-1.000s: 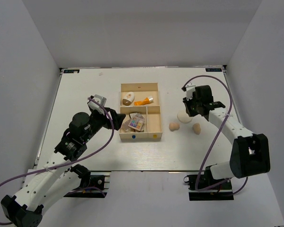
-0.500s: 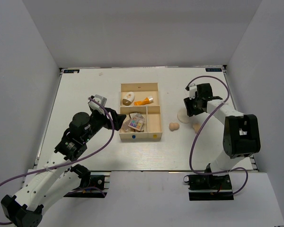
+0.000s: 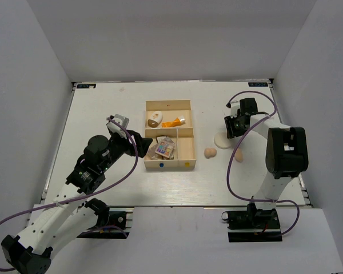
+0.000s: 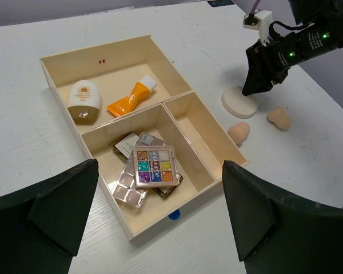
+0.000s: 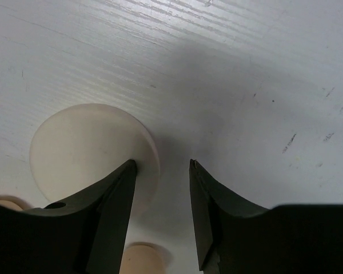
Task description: Organize the makeup
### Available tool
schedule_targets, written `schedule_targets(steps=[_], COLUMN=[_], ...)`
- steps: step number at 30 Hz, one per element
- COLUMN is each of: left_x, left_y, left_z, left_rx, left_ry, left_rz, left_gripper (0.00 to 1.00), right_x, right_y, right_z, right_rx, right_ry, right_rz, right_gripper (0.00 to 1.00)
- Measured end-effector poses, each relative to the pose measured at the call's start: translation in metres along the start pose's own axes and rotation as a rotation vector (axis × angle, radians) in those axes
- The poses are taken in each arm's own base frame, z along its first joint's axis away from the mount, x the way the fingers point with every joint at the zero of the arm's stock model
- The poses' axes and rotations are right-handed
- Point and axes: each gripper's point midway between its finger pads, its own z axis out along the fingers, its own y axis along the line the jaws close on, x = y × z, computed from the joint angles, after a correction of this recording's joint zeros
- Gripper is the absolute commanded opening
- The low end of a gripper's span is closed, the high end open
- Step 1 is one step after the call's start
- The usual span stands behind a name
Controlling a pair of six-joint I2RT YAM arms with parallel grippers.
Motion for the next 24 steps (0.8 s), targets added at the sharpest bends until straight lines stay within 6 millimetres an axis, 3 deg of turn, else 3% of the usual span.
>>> schedule_targets(steps=[5,10,18,21,24], left_x=[0.000,0.000,0.000,0.000,0.001], left_y=[0.000,0.000,0.000,0.000,0.000], left_z=[0.000,0.000,0.000,0.000,0.000], left_rx=[0.000,-0.001,-0.001,-0.001,-0.001], left_ry=[0.001,0.002,0.002,0.002,0.002], left_rz=[0.000,0.000,0.000,0.000,0.000], left_gripper=[0.98,0.98,0.98,0.98,0.98], right_x=[0.000,0.000,-0.001,-0.011,-0.035], right_y=[0.003,0.010,0.007,0.004,0.005], right_z=[0.003,0.006,0.003,-0.013,-0.048], right_rx=[-0.034,-0.083,-0.119,-0.093,-0.066], right_ry=[0.007,0.015,0.001,-0.051,-0.157], right_rz=[0.009,0.006,0.037,0.016,-0.020], right_gripper=[0.38,0.09,0.01,0.00,0.00])
